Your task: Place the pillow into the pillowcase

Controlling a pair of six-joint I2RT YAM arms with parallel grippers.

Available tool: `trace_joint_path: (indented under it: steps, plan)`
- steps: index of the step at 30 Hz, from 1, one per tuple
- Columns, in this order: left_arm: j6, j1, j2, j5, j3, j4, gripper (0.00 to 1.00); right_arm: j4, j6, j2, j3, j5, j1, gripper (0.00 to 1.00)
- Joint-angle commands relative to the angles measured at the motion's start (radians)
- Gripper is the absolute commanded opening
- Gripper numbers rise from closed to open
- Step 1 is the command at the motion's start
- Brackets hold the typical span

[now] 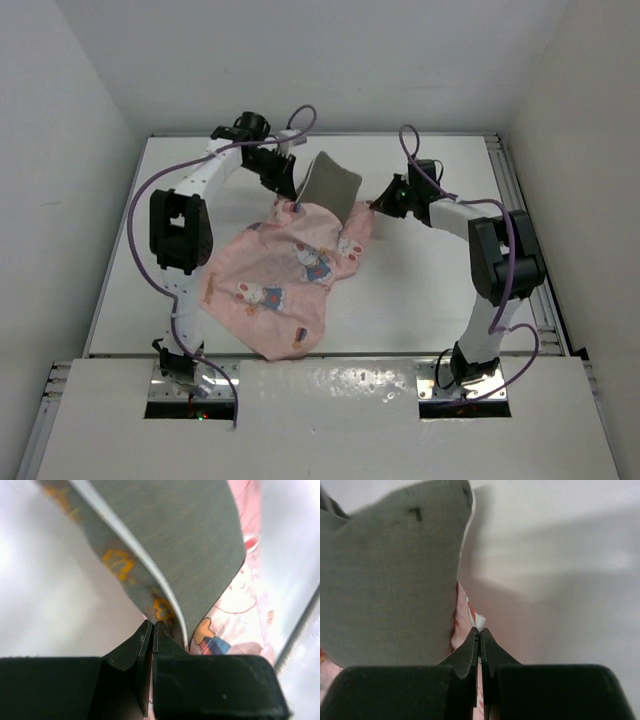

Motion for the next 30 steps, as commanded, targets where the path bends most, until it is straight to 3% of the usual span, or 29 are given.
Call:
trace_joint_path:
  steps: [1,12,14,20,27,30]
  plan:
    - [-0.024,0.022,-0.114,0.019,0.114,0.081,0.0,0.108,-0.039,-0.079,0.064,0.03,-0.019,0.0]
    - [-0.029,0.057,-0.229,0.043,0.175,0.254,0.0,0.2,-0.114,-0.183,0.183,0.111,-0.025,0.0]
    - [-0.048,0.069,-0.218,0.058,0.253,0.237,0.0,0.208,-0.148,-0.219,0.209,0.127,-0.028,0.0]
    - [-0.022,0.066,-0.237,0.107,0.275,0.152,0.0,0.225,-0.18,-0.289,0.229,0.124,-0.025,0.0]
    - [-0.005,0.051,-0.247,0.086,0.385,0.09,0.0,0.25,-0.185,-0.348,0.257,0.128,-0.022,0.0]
    - [0.004,0.046,-0.247,0.048,0.361,0.096,0.0,0.236,-0.191,-0.334,0.285,0.127,-0.022,0.0]
